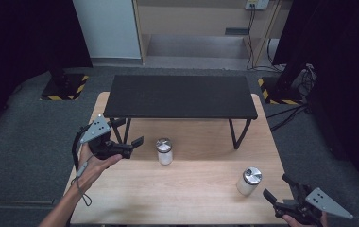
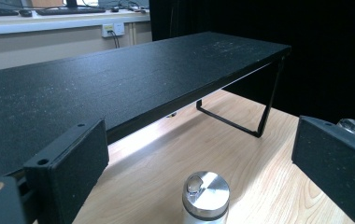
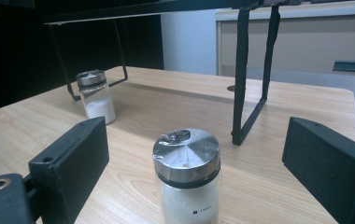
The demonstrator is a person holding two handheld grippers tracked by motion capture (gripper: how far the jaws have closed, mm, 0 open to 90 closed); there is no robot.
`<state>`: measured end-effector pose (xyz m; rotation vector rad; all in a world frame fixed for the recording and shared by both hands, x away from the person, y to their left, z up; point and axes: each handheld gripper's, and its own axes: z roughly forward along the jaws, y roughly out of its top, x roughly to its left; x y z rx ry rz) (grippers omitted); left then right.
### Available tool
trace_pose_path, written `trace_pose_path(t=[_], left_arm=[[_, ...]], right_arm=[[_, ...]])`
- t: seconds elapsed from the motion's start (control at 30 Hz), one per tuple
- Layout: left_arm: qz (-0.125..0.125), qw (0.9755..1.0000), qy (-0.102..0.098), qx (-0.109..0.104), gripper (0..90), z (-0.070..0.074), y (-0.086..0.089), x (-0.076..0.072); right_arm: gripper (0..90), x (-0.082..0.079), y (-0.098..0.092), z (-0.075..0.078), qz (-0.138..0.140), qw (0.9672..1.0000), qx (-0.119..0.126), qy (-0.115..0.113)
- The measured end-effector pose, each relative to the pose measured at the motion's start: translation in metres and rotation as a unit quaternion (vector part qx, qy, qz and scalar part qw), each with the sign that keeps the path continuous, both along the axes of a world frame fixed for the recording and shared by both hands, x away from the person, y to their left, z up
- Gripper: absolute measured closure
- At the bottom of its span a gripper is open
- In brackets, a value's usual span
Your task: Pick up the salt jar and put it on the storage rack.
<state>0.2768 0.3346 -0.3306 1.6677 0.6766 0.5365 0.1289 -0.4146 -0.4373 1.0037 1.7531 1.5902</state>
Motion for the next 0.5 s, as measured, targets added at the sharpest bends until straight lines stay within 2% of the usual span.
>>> trace_pose_path(t=[0.23,0.4,0.5], left_arm=[[-0.003,1.0,-0.002,0.005,2.5,0.003,0.003,0.0],[-0.017,0.9998,-0.005,0.008,2.3,0.005,0.01,0.002],[-0.024,0.9997,-0.003,0.01,2.2,0.003,0.014,0.005]], right_arm=[[8.3,-0.001,-0.001,0.0,-0.003,1.0,-0.001,-0.007],[8.4,-0.001,-0.001,0.0,-0.007,0.9999,-0.001,-0.01],[8.2,-0.001,-0.001,0.001,-0.007,1.0,0.001,-0.004]])
